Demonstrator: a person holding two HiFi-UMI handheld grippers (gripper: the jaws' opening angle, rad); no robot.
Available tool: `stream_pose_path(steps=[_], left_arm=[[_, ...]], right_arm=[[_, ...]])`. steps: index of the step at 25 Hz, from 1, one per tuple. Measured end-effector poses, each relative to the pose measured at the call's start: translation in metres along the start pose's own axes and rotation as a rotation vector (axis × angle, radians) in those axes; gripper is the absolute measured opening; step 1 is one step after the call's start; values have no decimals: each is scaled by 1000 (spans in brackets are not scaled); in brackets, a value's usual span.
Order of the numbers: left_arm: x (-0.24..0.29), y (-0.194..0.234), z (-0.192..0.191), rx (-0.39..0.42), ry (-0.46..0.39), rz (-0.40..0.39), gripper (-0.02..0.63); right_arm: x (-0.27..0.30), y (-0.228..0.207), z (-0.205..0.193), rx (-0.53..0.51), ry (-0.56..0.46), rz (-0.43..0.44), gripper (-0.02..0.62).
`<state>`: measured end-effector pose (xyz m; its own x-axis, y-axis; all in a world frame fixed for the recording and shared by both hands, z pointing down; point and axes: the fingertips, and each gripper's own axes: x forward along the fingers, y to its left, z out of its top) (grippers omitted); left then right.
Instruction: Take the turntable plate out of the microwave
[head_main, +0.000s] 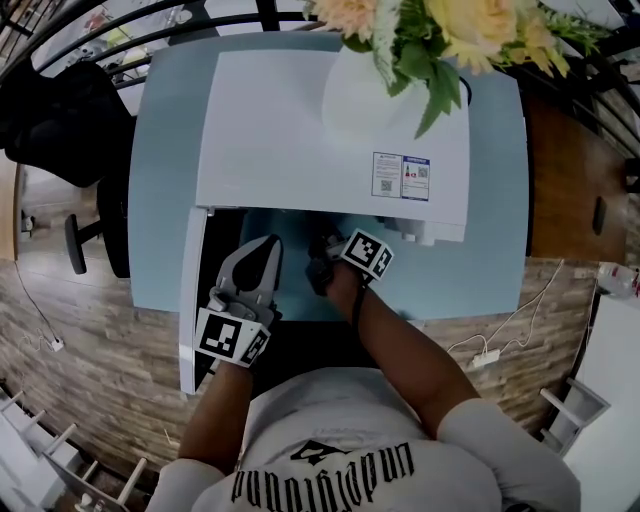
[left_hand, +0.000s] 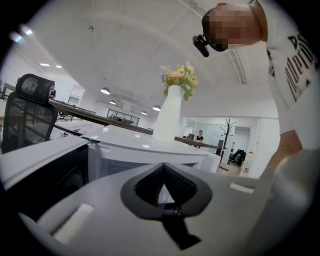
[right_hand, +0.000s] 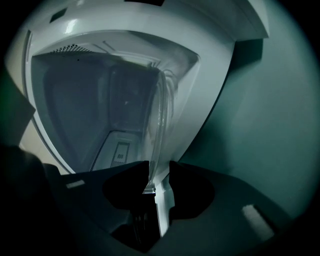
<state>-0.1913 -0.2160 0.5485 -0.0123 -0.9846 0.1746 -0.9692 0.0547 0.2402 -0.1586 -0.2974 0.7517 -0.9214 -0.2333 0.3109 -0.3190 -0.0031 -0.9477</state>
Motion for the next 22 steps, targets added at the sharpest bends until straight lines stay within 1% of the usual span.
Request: stream_pose_path(steps=[2, 4, 5, 12, 22], left_arm=[[0, 1, -2, -6, 3, 1, 51], [1, 1, -3, -10, 4, 1, 51], [1, 1, -4, -11, 4, 1, 51], [-1, -5, -11, -25, 10, 2, 51], [-7, -26, -43, -77, 62, -20, 51]], right_arm=[[-1, 2, -1, -10, -1, 13, 112], [-2, 6, -2, -25, -3, 29, 63], [-2, 8, -2, -28, -5, 34, 58], [-13, 4, -3, -24, -2, 45, 55], [-43, -2, -18, -33, 39, 46, 51]])
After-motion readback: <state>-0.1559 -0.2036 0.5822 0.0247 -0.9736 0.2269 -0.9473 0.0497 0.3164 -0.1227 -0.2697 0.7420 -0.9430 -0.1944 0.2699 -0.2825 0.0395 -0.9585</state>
